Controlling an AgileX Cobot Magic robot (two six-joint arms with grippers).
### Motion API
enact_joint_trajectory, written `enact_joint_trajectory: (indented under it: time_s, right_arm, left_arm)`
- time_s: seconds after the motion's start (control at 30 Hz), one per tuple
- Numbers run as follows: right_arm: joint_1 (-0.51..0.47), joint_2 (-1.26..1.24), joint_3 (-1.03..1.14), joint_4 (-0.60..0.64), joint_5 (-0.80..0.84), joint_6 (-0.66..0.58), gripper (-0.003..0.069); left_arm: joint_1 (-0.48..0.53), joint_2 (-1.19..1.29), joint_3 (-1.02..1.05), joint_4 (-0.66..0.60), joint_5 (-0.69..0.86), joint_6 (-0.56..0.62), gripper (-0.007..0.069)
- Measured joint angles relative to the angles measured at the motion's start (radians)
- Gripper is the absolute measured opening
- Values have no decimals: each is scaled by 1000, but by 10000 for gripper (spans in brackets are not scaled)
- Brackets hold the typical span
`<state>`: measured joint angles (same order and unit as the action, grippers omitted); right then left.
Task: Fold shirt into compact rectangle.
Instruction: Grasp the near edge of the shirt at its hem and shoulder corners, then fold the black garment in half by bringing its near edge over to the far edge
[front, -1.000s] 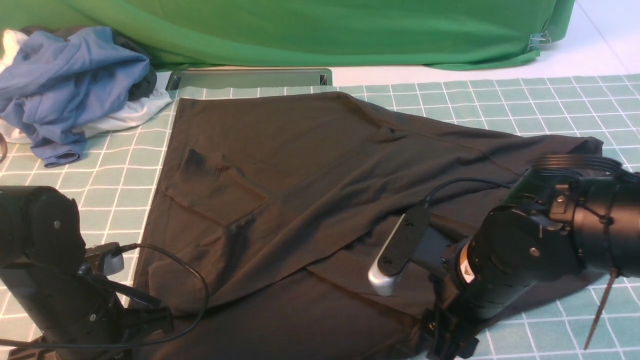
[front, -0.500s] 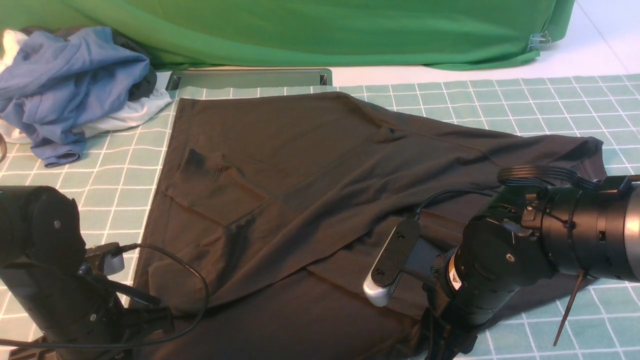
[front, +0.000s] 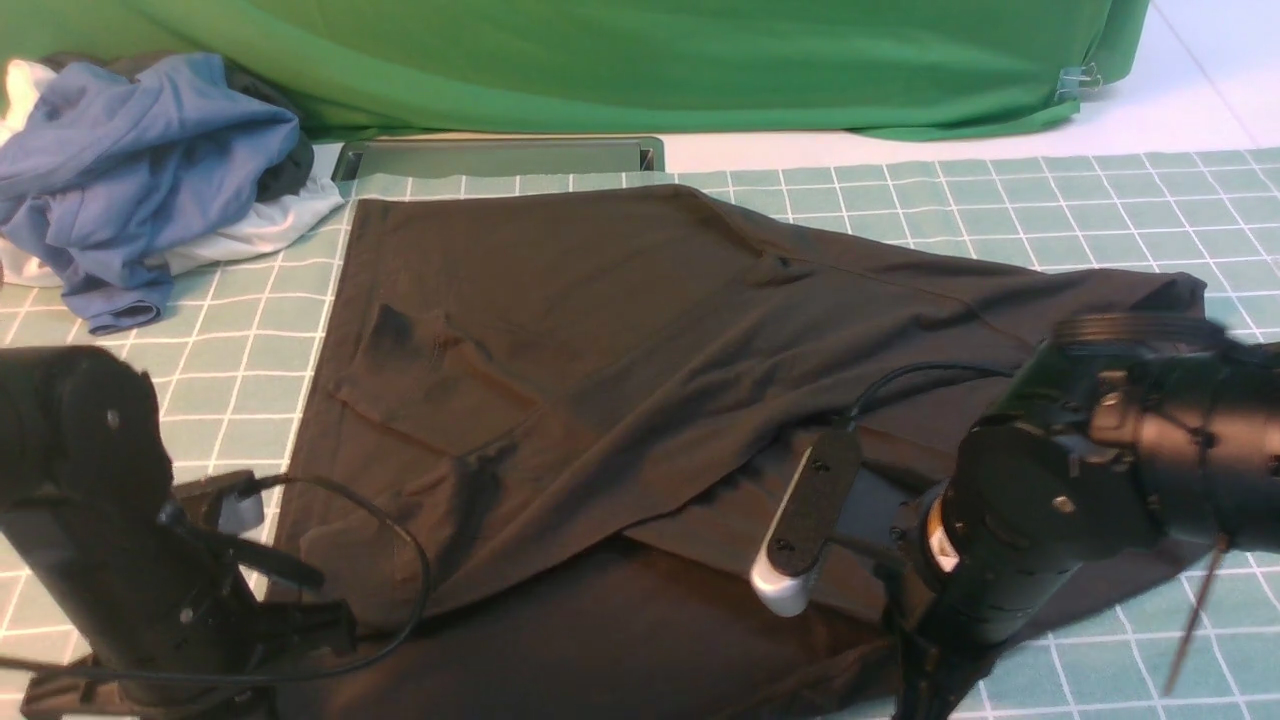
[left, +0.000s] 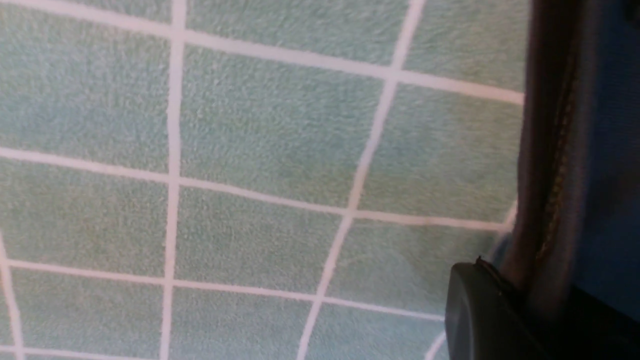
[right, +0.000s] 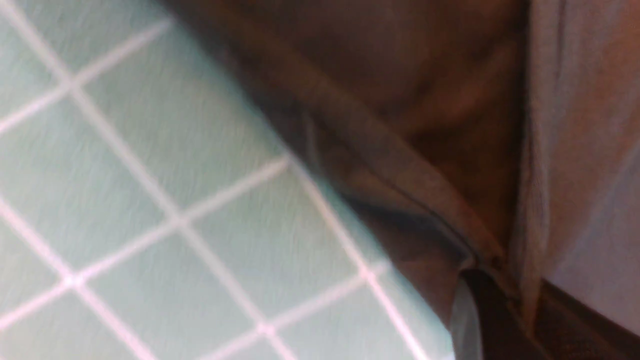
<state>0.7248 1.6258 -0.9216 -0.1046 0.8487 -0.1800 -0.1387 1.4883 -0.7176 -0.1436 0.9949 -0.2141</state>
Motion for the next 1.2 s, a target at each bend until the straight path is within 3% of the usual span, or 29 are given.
enact_joint_trajectory:
  time_s: [0.53, 0.83, 1.2]
  right_arm:
    - [3, -61, 24, 46, 266, 126, 58]
    - [5, -225, 194, 74, 246, 207, 55]
    - [5, -264, 166, 24, 187, 219, 54]
  left_arm:
    - [-1, -248, 0, -13, 182, 6, 28]
    - [-1, -297, 44, -47, 153, -8, 28]
    - [-1, -297, 42, -60, 62, -17, 28]
